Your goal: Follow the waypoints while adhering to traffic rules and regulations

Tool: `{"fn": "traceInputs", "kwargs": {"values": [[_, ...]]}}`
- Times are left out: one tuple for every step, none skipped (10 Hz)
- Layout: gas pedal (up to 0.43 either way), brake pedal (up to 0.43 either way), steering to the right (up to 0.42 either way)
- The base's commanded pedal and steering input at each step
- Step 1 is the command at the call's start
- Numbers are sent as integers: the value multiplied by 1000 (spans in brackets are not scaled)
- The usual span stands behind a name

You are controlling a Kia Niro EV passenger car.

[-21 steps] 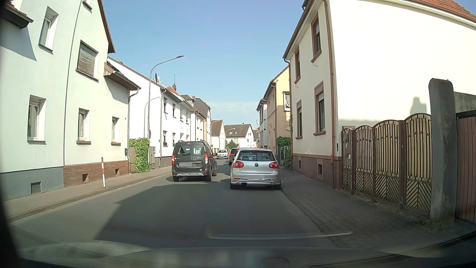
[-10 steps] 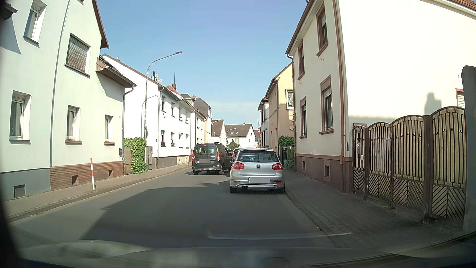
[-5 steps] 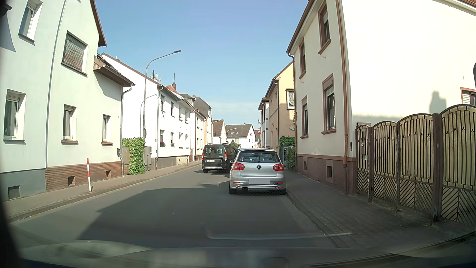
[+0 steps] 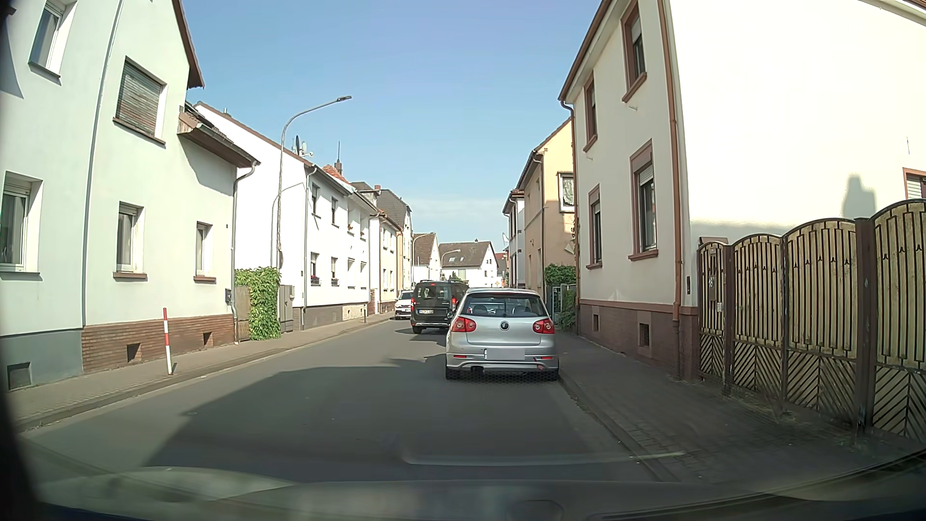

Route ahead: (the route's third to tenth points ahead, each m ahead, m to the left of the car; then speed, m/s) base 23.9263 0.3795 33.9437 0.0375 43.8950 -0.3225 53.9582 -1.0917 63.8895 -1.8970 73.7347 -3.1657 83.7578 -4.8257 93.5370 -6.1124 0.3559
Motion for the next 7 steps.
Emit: {"fn": "traceInputs", "kwargs": {"values": [[0,177,-14],[0,177,-14],[0,177,-14],[0,177,-14],[0,177,-14],[0,177,-14],[0,177,-14]]}}
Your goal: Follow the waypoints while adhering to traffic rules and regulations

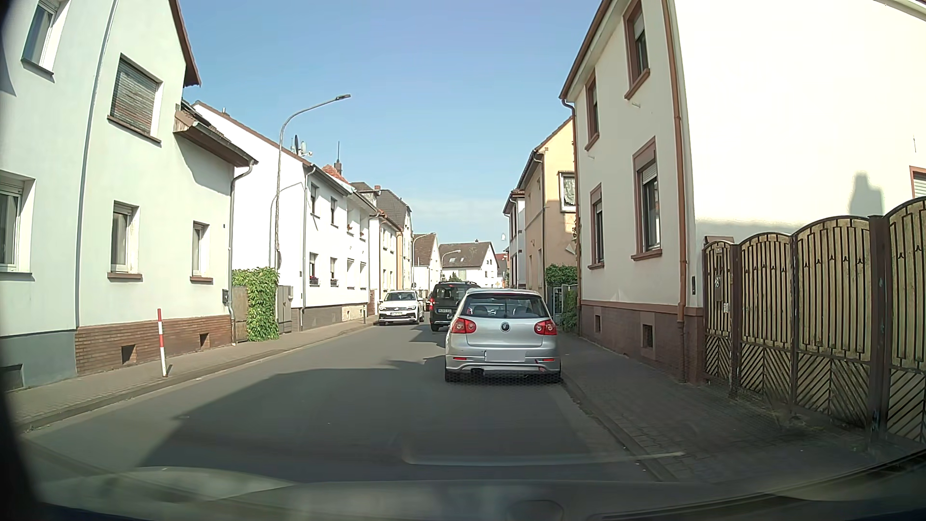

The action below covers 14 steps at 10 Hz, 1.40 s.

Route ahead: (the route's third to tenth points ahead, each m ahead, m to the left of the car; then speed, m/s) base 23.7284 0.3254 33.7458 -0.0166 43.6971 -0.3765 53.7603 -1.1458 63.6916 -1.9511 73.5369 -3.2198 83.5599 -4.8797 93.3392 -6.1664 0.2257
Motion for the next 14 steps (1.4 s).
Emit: {"fn": "traceInputs", "kwargs": {"values": [[0,177,-14],[0,177,-14],[0,177,-14],[0,177,-14],[0,177,-14],[0,177,-14],[0,177,-14],[0,177,-14],[0,177,-14],[0,177,-14],[0,177,-14],[0,177,-14],[0,177,-14],[0,177,-14]]}}
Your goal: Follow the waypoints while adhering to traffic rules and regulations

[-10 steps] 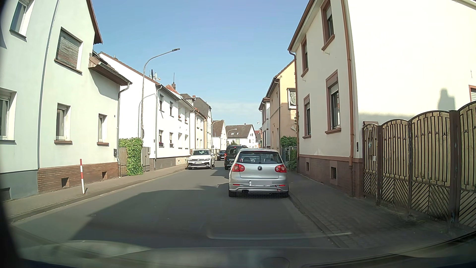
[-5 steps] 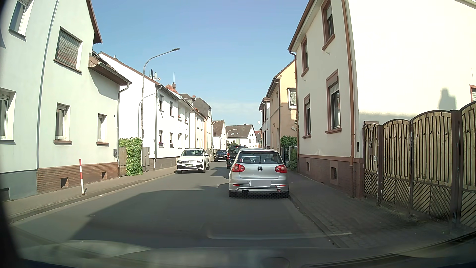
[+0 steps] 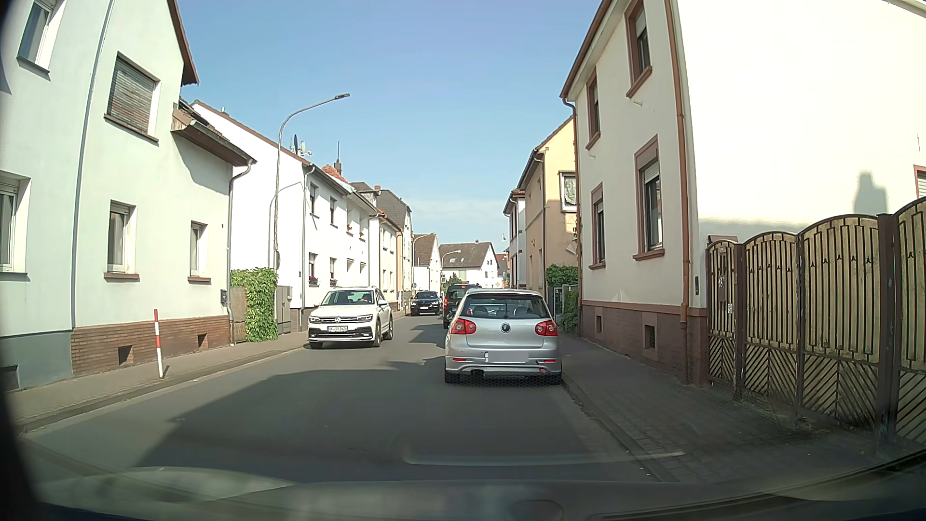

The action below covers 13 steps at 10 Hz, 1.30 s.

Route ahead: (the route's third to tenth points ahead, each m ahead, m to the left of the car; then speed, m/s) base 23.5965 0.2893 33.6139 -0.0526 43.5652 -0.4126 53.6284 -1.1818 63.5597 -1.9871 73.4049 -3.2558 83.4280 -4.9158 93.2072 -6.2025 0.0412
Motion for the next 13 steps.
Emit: {"fn": "traceInputs", "kwargs": {"values": [[0,177,-14],[0,177,-14],[0,177,-14],[0,177,-14],[0,177,-14],[0,177,-14],[0,177,-14],[0,177,-14],[0,177,-14],[0,177,-14],[0,177,-14],[0,177,-14],[0,177,-14]]}}
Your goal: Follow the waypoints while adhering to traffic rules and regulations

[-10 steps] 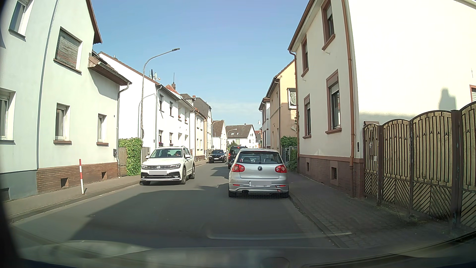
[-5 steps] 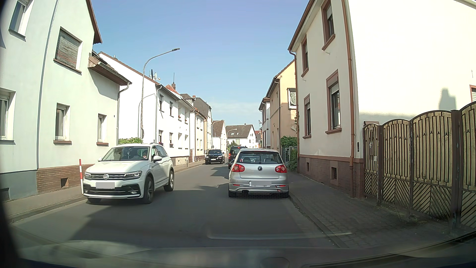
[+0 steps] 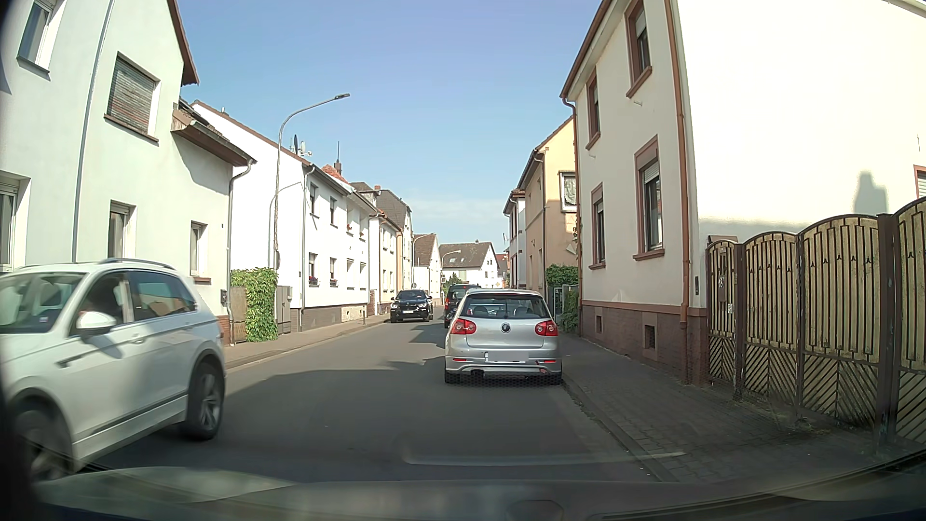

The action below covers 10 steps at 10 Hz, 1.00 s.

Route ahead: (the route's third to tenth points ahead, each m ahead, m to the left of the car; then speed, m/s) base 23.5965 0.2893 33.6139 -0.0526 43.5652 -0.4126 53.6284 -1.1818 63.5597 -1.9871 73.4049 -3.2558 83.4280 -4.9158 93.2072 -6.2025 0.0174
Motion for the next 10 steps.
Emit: {"fn": "traceInputs", "kwargs": {"values": [[0,177,-14],[0,183,-14],[0,183,-14],[0,183,-14],[0,183,-14],[0,189,-14],[0,189,-14],[0,189,-14],[0,189,-14],[0,189,-14]]}}
